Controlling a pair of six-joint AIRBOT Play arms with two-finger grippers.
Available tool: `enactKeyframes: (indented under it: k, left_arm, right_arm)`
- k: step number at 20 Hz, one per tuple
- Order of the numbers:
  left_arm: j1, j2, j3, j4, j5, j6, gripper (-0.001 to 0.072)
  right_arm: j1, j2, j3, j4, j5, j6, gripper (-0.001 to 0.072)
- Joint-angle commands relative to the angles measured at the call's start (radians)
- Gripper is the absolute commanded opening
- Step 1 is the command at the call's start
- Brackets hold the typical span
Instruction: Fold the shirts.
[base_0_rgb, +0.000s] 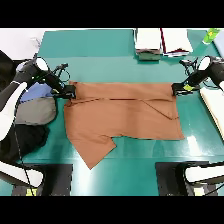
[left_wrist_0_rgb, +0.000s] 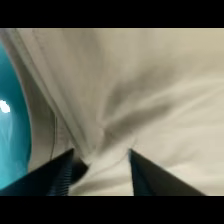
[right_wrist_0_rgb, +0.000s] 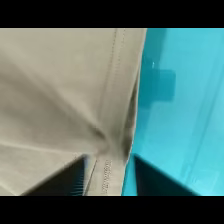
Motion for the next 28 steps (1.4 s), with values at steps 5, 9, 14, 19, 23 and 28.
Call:
enactKeyframes:
  k: [5,9,14,19,23,28]
  left_arm:
    - [0.000,0.297,-0.134,0.113,-0.073,-0.085,0.0436]
    - [-0.068,0.554,-0.501,0.108,-0.014,-0.161,0.0436]
    - [-0.238,0.742,-0.863,0.035,0.096,-0.311,0.0437]
    - [-0.411,0.751,-0.958,0.022,0.228,-0.429,0.0437]
    - [-0.441,0.750,-0.979,0.020,0.248,-0.474,0.0437]
    - [-0.441,0.748,-1.000,-0.017,0.370,-0.489,0.0390]
  right_arm:
    - [-0.030,0.233,-0.081,0.004,0.041,0.003,0.0453]
    - [-0.030,0.364,-0.239,0.006,0.005,0.003,0.0471]
    - [-0.028,0.414,-0.349,0.088,-0.053,0.003,0.0469]
    - [-0.026,0.410,-0.348,0.108,-0.049,0.002,0.0469]
    - [-0.026,0.410,-0.348,0.108,-0.045,0.002,0.0468]
    - [-0.026,0.410,-0.348,0.108,-0.045,0.002,0.0467]
